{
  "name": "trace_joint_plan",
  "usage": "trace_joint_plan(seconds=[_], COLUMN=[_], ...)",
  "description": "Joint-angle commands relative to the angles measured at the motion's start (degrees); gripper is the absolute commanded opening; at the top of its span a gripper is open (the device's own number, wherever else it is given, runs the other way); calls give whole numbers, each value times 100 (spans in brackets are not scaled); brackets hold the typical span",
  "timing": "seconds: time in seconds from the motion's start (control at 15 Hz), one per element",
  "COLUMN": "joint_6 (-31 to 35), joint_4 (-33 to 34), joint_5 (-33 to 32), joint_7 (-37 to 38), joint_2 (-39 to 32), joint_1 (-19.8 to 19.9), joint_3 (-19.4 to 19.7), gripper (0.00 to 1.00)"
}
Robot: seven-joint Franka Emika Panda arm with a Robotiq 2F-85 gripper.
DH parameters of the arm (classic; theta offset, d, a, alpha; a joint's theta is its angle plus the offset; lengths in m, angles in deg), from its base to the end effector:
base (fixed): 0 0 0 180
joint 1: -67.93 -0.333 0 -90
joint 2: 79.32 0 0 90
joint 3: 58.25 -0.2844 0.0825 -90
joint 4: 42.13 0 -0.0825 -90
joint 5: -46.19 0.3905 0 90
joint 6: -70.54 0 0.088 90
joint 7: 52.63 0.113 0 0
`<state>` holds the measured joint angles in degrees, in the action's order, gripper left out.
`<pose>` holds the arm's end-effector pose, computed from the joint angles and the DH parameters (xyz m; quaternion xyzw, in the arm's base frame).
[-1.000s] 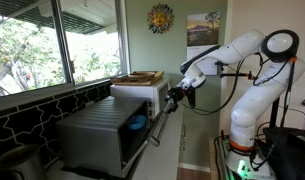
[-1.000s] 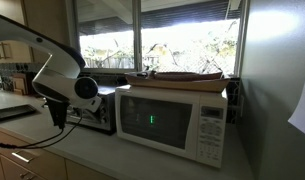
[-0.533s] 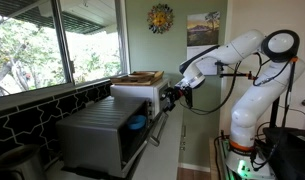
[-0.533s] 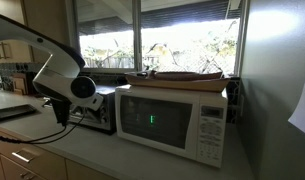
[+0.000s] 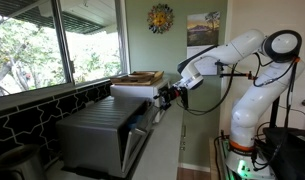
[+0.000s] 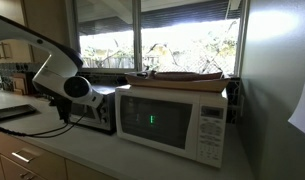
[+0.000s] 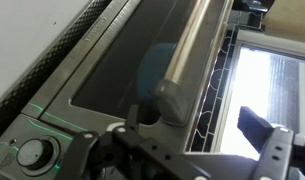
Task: Open the toaster oven and put the blue bowl in the oven then close the oven door
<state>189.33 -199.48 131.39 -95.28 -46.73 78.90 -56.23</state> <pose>0.3922 -0.0313 0.3843 -0.7969 0.1553 -0.2333 0.5352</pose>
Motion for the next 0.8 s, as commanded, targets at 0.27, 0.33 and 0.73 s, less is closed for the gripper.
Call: trace_joint_plan(seconds=[0.27,0.33,0.73], joint_6=[752,795,557], joint_4=[-66,-70,-111], joint_5=[-184,-376,-2069], joint_7=[43,181,1120], joint_2=[212,268,1099], joint_1=[-62,-49,53], joint_3=[-337,-349,-231], gripper=[100,100,100])
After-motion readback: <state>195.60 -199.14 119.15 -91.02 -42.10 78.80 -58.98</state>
